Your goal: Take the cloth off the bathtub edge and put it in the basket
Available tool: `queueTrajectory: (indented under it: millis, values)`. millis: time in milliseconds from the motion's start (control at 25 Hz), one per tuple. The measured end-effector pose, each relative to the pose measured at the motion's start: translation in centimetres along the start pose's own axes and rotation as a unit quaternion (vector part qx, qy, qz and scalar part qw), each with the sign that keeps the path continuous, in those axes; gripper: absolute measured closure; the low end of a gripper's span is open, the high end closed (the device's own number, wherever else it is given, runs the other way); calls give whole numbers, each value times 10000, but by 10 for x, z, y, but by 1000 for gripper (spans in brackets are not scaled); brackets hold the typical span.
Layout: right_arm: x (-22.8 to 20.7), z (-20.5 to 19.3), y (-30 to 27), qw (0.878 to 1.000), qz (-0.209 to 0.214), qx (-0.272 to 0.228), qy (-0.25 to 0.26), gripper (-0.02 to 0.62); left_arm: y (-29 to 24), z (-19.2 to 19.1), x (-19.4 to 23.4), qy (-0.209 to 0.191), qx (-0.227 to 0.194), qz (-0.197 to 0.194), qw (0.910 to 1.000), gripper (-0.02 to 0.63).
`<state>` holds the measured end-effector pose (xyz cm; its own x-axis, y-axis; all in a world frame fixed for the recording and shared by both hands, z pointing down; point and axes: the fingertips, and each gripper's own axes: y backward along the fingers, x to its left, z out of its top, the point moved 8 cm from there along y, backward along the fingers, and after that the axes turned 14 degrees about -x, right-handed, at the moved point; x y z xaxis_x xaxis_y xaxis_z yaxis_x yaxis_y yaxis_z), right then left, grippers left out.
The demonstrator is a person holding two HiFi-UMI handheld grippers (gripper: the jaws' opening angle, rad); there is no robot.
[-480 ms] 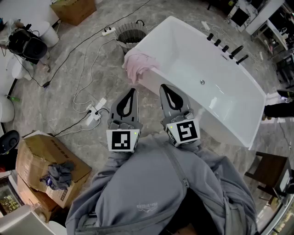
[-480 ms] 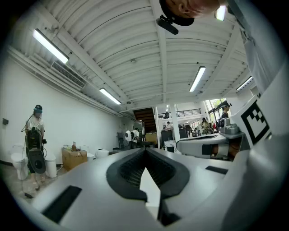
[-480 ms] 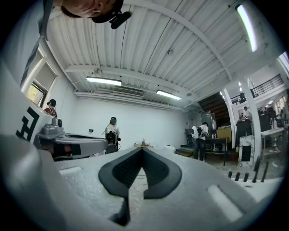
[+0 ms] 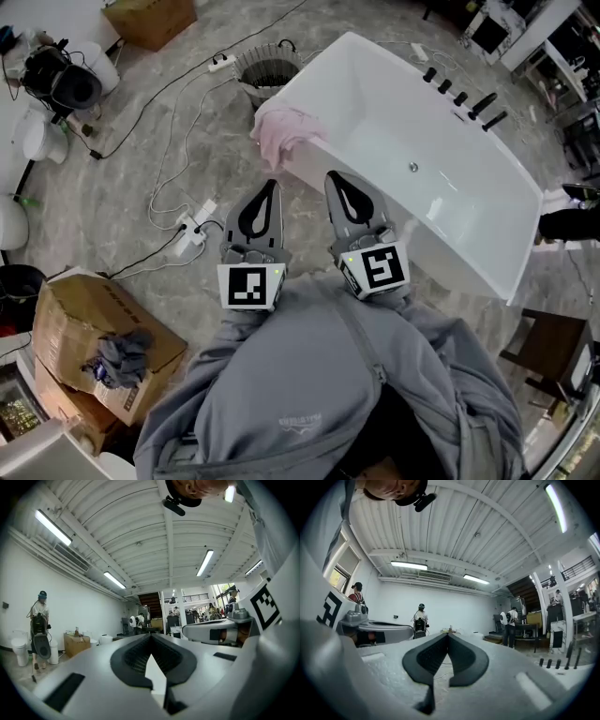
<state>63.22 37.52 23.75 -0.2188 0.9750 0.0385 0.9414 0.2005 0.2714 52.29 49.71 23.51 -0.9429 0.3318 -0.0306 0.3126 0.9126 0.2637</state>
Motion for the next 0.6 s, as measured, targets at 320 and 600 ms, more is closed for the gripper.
queueTrajectory:
  millis: [320, 600]
  values:
    - [13, -5, -10, 9998, -146, -99, -35, 592, 6, -3, 19, 55, -32, -84, 9999, 601]
    - [25, -24, -20, 9996, -144, 58, -251, 591, 15, -11, 39, 73, 22, -31, 10000, 601]
